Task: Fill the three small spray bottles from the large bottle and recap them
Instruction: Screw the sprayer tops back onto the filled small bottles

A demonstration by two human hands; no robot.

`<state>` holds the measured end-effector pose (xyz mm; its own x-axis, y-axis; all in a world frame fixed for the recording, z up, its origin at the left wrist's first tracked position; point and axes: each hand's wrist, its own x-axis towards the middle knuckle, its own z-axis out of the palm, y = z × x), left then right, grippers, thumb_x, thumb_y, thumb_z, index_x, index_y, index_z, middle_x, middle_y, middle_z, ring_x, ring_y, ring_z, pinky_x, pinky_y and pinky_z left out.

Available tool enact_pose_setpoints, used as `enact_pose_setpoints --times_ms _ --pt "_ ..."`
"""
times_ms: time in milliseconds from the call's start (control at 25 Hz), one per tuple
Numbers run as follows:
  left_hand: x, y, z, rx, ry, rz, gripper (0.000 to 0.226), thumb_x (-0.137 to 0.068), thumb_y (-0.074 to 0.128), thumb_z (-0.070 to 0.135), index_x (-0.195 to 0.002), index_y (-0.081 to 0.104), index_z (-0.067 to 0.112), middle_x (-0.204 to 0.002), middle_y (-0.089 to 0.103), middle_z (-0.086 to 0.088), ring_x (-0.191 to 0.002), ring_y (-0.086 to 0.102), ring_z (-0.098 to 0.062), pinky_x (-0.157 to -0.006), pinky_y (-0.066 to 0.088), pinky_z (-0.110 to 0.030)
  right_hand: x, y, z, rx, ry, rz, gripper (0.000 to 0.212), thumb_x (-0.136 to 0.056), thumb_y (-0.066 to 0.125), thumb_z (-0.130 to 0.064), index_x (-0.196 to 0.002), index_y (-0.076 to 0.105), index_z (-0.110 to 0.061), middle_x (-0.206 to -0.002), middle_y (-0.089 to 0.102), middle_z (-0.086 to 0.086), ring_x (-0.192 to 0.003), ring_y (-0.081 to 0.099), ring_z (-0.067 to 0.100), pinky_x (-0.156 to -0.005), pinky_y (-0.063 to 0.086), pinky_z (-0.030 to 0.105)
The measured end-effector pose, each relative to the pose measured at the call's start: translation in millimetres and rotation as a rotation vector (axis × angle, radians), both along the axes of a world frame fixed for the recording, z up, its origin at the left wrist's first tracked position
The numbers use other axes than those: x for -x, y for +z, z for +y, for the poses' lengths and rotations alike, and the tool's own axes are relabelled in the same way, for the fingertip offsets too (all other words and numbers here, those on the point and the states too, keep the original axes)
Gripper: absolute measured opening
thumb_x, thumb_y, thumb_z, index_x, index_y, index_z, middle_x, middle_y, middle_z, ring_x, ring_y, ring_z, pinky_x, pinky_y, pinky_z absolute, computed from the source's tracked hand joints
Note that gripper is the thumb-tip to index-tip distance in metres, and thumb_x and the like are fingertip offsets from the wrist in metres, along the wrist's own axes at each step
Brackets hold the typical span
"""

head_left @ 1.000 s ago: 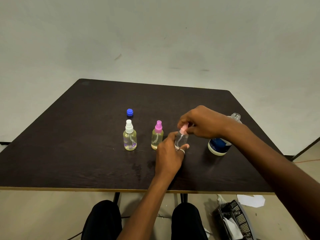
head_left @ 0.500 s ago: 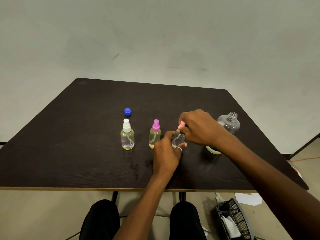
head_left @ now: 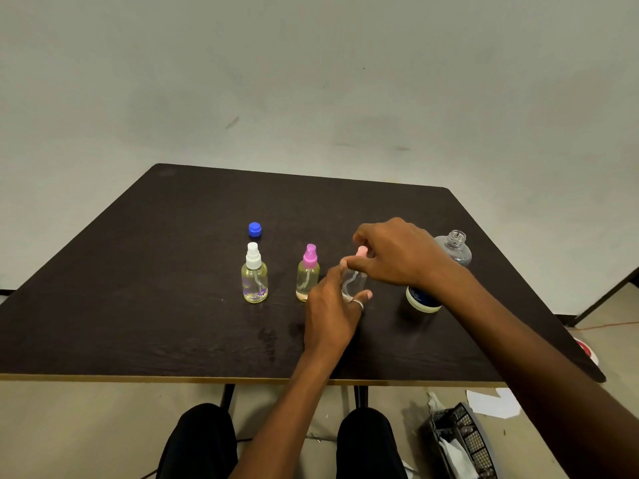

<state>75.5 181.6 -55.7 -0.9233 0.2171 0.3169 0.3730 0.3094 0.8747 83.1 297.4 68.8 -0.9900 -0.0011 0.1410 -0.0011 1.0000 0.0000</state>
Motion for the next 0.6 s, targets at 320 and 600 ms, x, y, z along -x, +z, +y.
enact_pose_setpoints --times_ms 320,600 --pt "-17 -5 -15 0.077 0.071 -0.003 0.063 -0.079 0.081 0.036 -0.134 0.058 0.017 -0.12 0.07 0.0 -0.109 0.065 -0.016 -0.092 0.053 -0.031 47 37 -34 0.136 0.13 0.054 0.029 -0.091 0.057 -0.045 -0.099 0.07 -0.02 -0.09 0.069 -0.007 -0.078 0.063 0.008 -0.075 0.055 0.03" --pt "-21 -2 -26 0.049 0.037 -0.047 0.051 -0.087 0.073 0.037 -0.133 0.058 0.023 -0.126 0.067 0.005 -0.117 0.06 -0.009 -0.093 0.037 -0.01 145 20 -88 0.153 0.27 -0.196 0.022 -0.089 0.064 -0.026 -0.108 0.069 -0.017 -0.105 0.069 -0.004 -0.097 0.062 0.011 -0.077 0.043 0.018"
